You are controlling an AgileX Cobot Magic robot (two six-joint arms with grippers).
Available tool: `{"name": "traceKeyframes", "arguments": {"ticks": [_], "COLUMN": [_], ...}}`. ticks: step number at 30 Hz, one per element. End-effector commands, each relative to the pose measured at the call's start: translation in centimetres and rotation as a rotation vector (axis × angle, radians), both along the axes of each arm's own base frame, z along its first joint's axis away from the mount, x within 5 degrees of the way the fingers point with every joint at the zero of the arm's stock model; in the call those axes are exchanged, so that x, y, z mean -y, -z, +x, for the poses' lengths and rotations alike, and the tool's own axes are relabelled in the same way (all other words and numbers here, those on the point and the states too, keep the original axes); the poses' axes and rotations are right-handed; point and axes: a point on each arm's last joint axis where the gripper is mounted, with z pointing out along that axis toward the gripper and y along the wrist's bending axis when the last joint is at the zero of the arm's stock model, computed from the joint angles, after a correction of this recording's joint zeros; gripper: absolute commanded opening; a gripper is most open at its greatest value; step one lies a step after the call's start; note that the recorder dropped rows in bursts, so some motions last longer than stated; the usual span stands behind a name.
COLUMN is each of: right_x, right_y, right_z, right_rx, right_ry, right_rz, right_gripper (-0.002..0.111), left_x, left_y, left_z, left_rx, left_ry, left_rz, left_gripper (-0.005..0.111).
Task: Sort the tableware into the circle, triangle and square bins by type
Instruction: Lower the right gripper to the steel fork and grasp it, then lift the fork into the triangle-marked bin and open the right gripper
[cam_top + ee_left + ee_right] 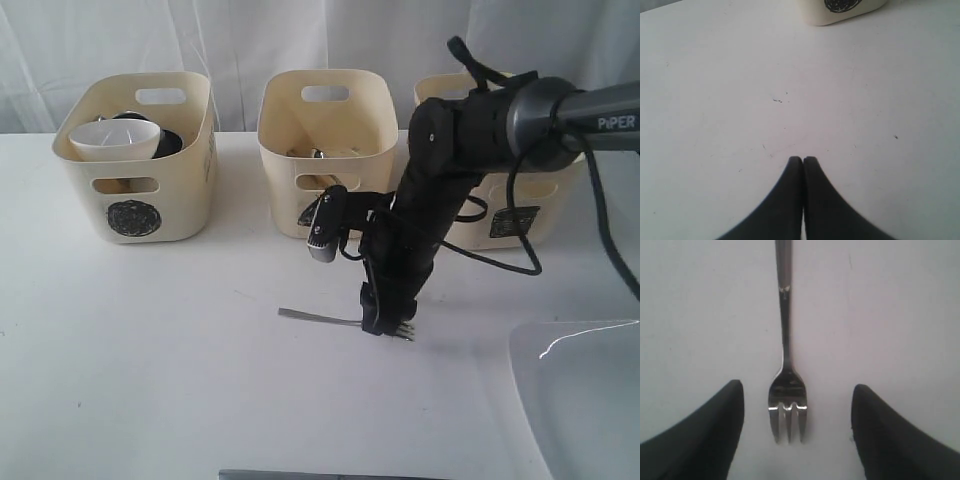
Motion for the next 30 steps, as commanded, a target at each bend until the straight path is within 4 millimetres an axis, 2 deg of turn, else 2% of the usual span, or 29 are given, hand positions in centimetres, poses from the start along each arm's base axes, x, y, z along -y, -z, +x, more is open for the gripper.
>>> {"name": "traceKeyframes", "arguments": {"ticks": [1, 9, 12, 15, 18, 22, 27, 30], "right_x": [-0.3, -0.2, -0.2, -0.1, 0.0, 0.2, 0.2, 0.0], "right_y": [1.8, 3.1, 3.8, 4.5, 4.9, 4.9, 4.1, 1.7], "right_z": [0.0, 0.2, 0.2, 0.0, -0.2, -0.5, -0.6, -0.7], "right_rx": [-0.049, -0.046, -0.063, -0.092, -0.119, -0.146, -0.148, -0.095], "right_ry": [0.011, 0.010, -0.004, -0.016, -0.033, -0.051, -0.047, -0.029], "right_rz": [0.016, -0.001, -0.009, -0.018, -0.040, -0.063, -0.049, -0.005], "right_gripper": [0.059, 0.059, 0.055, 0.046, 0.031, 0.002, 0.000, 0.000], "left_x": [0.0, 0.0, 0.0, 0.0, 0.0, 0.0, 0.0, 0.0], "left_y": [0.1, 0.1, 0.1, 0.1, 0.1, 0.1, 0.1, 0.1], "left_z": [0.0, 0.0, 0.0, 0.0, 0.0, 0.0, 0.0, 0.0], "left_rx": [0.001, 0.001, 0.001, 0.001, 0.001, 0.001, 0.001, 0.001], "left_ry": [0.000, 0.000, 0.000, 0.000, 0.000, 0.000, 0.000, 0.000], "left_rz": [-0.008, -0.008, -0.008, -0.008, -0.008, -0.008, -0.008, -0.008], "left_gripper": [0.000, 0.000, 0.000, 0.000, 0.000, 0.000, 0.000, 0.000]}}
